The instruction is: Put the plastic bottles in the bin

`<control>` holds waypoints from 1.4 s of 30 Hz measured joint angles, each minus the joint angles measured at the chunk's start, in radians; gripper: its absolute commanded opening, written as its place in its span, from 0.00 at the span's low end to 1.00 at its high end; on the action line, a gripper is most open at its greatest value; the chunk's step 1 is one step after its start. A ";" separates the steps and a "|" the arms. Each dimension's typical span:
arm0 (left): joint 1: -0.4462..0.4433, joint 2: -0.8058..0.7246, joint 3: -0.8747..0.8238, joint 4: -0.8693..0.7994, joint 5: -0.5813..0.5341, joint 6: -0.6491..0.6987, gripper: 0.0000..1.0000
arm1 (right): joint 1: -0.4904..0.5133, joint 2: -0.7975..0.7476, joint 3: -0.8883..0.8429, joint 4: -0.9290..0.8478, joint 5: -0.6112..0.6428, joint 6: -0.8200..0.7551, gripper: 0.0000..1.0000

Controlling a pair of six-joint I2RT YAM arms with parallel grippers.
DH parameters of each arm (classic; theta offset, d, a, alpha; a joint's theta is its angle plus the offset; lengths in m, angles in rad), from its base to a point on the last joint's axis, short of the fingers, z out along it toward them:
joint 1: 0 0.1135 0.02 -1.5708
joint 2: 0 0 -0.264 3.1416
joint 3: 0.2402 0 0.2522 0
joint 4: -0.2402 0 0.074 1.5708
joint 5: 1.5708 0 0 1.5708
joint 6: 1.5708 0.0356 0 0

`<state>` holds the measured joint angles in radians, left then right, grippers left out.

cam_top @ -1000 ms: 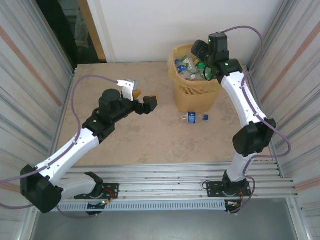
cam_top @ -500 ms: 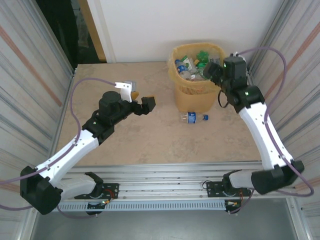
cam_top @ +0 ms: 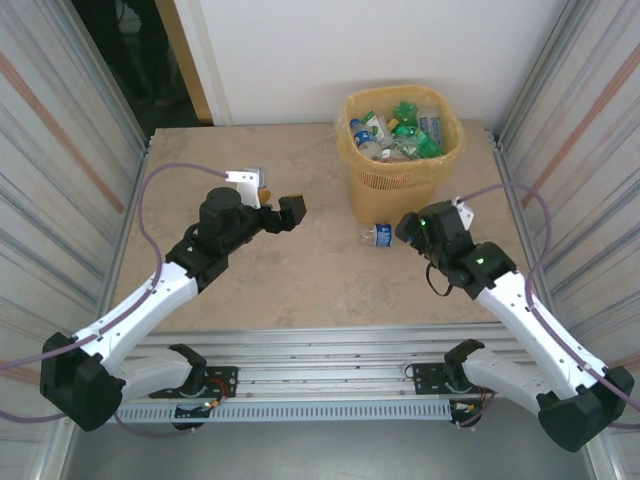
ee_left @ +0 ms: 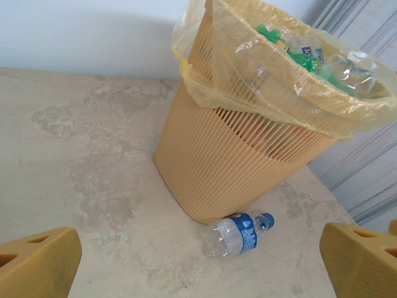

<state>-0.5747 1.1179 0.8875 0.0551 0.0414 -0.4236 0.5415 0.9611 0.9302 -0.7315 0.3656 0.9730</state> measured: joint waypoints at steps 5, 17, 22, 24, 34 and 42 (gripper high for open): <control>0.006 -0.011 -0.007 -0.006 -0.015 -0.004 0.99 | 0.041 0.022 -0.113 0.074 -0.007 0.118 0.98; 0.013 -0.021 -0.046 -0.009 -0.048 -0.027 0.99 | 0.061 0.210 -0.156 0.303 -0.021 0.244 0.98; 0.019 -0.026 -0.053 -0.011 -0.058 -0.029 0.99 | 0.061 0.274 -0.154 0.327 -0.013 0.250 0.98; 0.019 -0.026 -0.053 -0.011 -0.061 -0.030 0.99 | 0.061 0.301 -0.145 0.330 -0.005 0.250 0.98; 0.019 -0.026 -0.058 -0.010 -0.061 -0.030 0.99 | 0.014 0.464 -0.076 0.415 -0.027 0.246 0.98; 0.024 -0.026 -0.059 -0.010 -0.061 -0.030 0.99 | -0.015 0.576 -0.016 0.461 -0.056 0.224 0.98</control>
<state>-0.5503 1.0920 0.8284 0.0452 -0.0200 -0.4538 0.5262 1.5368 0.9146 -0.2707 0.3092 1.1965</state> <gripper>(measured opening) 0.988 0.977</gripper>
